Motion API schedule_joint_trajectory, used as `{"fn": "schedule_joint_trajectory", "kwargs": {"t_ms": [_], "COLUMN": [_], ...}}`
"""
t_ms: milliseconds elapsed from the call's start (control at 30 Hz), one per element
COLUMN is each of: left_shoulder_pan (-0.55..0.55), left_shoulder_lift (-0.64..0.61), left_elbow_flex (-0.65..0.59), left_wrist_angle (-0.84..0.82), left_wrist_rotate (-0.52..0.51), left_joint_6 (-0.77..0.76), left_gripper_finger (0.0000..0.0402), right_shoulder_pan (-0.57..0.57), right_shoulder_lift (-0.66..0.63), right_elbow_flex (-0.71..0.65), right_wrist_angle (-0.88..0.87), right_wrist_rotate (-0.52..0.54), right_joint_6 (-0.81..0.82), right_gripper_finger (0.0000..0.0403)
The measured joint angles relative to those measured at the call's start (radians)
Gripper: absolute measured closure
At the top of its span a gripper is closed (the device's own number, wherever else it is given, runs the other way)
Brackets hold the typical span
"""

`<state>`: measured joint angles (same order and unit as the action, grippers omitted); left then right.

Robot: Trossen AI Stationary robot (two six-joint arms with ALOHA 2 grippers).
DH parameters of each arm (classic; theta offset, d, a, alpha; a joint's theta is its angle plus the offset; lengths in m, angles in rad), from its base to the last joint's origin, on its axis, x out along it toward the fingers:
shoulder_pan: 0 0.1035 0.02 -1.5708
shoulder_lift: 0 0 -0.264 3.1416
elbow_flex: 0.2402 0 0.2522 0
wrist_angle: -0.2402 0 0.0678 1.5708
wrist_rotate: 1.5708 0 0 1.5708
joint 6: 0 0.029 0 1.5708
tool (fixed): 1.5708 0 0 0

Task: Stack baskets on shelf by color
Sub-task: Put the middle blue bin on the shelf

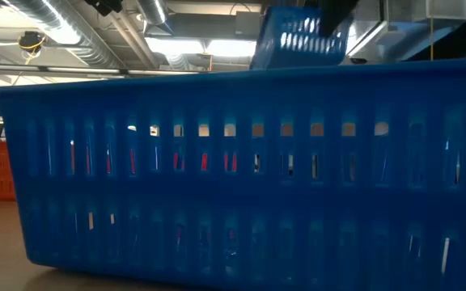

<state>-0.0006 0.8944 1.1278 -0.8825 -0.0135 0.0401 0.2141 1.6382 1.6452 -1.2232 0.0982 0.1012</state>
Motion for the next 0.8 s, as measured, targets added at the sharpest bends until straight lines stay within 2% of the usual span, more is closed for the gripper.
{"fn": "schedule_joint_trajectory", "kwargs": {"t_ms": [200, 267, 500, 667, 800], "left_shoulder_pan": [0.0, 0.0, 0.0, 0.001, 0.001], "left_shoulder_lift": [0.0, 0.0, 0.0, 0.0, 0.0], "left_elbow_flex": [0.0, 0.0, 0.0, 0.0, 0.0], "left_wrist_angle": [0.0, 0.0, 0.015, 0.038, 0.041], "left_wrist_rotate": [0.0, 0.0, -0.006, -0.158, -0.211], "left_joint_6": [0.015, -0.004, -0.037, -0.109, -0.117], "left_gripper_finger": [0.0324, 0.0324, 0.0324, 0.0324, 0.0324], "right_shoulder_pan": [-0.029, -0.064, -0.239, -0.376, -0.468], "right_shoulder_lift": [0.0, -0.012, -0.051, -0.063, -0.065], "right_elbow_flex": [0.172, 0.189, 0.178, 0.176, 0.175], "right_wrist_angle": [-0.34, -0.348, -0.342, -0.349, -0.348], "right_wrist_rotate": [0.195, 0.222, 0.206, 0.13, 0.079], "right_joint_6": [-0.009, -0.038, -0.283, -0.453, -0.524], "right_gripper_finger": [0.0402, 0.0403, 0.0403, 0.0403, 0.0403]}}
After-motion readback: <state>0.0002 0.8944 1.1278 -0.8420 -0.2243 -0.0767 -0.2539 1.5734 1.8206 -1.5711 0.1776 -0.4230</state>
